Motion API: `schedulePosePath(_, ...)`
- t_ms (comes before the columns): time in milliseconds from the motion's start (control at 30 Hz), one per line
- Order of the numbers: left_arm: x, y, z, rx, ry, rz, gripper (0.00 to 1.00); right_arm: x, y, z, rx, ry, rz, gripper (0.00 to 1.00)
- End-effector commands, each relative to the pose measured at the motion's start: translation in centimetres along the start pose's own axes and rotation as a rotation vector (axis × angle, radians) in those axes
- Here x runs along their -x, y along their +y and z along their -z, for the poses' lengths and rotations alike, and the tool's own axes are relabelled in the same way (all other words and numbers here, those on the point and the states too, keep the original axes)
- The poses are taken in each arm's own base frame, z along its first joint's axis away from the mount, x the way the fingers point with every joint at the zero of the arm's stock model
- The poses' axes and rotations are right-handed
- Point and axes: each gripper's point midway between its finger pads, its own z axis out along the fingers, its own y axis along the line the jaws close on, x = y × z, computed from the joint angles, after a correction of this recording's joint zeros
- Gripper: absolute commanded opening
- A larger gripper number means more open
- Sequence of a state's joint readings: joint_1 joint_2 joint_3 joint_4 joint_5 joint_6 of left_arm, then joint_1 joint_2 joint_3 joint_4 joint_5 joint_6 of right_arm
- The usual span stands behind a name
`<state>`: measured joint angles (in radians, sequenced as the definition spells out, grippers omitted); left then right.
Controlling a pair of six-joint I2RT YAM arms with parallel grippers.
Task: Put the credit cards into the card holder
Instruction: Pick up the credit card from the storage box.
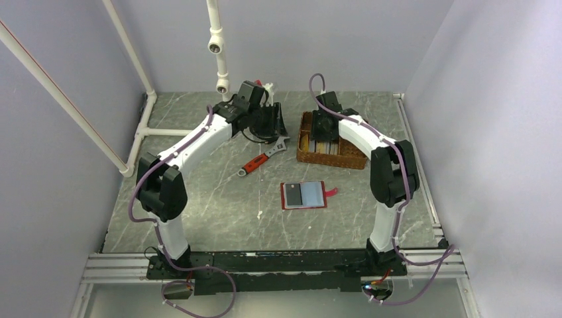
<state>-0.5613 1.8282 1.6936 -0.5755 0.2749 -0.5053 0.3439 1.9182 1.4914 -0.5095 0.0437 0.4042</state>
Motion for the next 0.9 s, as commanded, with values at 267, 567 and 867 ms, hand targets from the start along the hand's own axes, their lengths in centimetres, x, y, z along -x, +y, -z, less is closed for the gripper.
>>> schedulePosePath(267,-1.4,-0.4,0.6,-0.059,0.019,-0.015,0.50,1.7,1.4,-0.1,0.003,-0.061,-0.013,0.35)
schedulePosePath(567,-1.4,-0.4,0.9,-0.059,0.017,-0.015,0.50,1.3,1.1,-0.9,-0.025,-0.047,0.001,0.28)
schedulePosePath(867,-1.2,-0.7,1.1,-0.070,0.012,-0.013,0.50,0.8,1.0,-1.3,-0.050,-0.042,0.020,0.29)
